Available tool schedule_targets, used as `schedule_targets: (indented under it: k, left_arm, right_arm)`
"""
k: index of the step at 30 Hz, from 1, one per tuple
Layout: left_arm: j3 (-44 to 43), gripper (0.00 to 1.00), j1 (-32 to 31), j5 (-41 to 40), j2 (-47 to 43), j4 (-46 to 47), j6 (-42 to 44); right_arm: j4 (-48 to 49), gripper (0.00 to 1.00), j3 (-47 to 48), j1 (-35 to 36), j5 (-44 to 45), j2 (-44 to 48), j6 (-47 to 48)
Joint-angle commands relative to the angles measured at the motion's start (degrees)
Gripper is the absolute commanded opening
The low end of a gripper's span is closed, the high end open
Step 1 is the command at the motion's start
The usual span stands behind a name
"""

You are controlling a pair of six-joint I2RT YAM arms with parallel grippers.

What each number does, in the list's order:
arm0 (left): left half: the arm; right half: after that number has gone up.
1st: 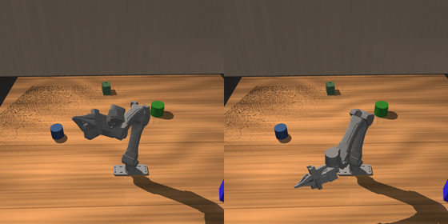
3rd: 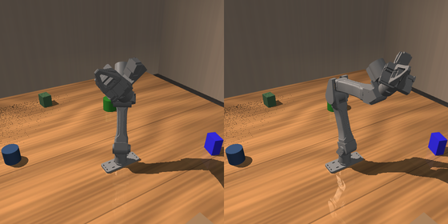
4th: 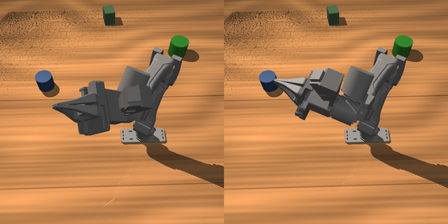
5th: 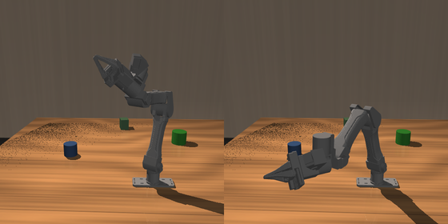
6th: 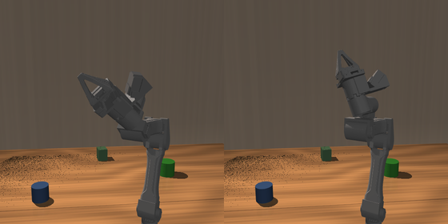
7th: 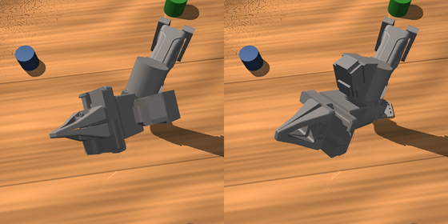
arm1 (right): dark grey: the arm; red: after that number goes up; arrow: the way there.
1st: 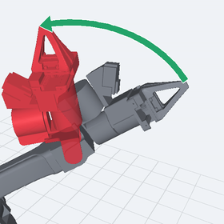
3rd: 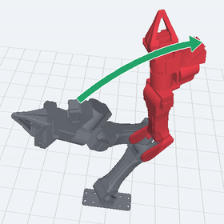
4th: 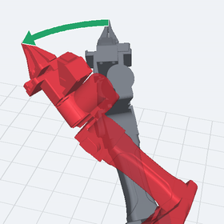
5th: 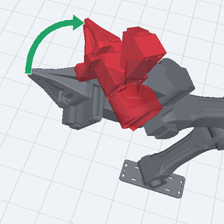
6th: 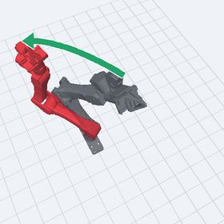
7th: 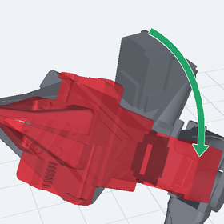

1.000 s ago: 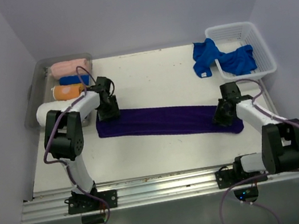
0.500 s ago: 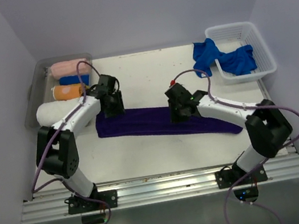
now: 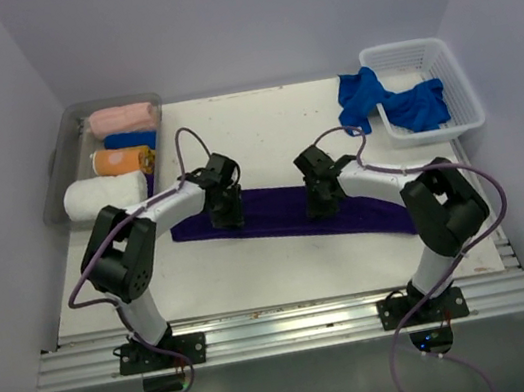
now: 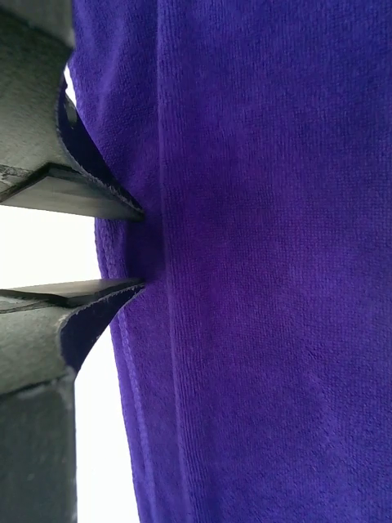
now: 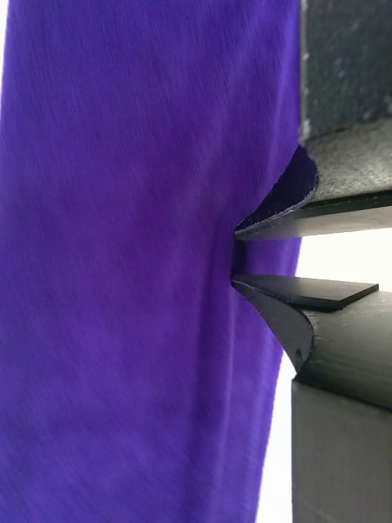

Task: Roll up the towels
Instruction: Fold the towel

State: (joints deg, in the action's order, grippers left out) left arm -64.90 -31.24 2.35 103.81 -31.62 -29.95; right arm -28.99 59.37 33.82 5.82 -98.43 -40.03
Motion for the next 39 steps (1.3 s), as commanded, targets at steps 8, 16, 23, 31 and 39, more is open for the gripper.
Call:
schedule_targets:
  k: [8,16,23,31,39]
  left_arm:
    - [7.24,0.39,-0.13,0.63,-4.49,-3.36,3.05]
    - [6.99,0.39,-0.05,-1.38,-9.58,-10.13,6.83]
    - [-5.83,0.4,0.22,-2.09,-8.81,-13.21,7.72]
    - [-9.9,0.4,1.27,-4.2,-3.09,-11.63,5.26]
    - [-5.41,0.4,4.96,-2.61,-2.56,-8.64,5.17]
  right_arm:
    - [0.61,0.28,-4.27,-9.03,-0.29,2.37,2.15]
    - [-5.71,0.3,-6.11,-9.57,0.14,15.18,5.48]
    - [-9.24,0.32,-8.39,-17.37,4.29,20.03,8.65]
    - [-6.34,0.41,-15.33,-40.48,-5.09,23.73,13.83]
    - [-2.31,0.46,-15.96,-46.39,-10.92,18.73,13.75]
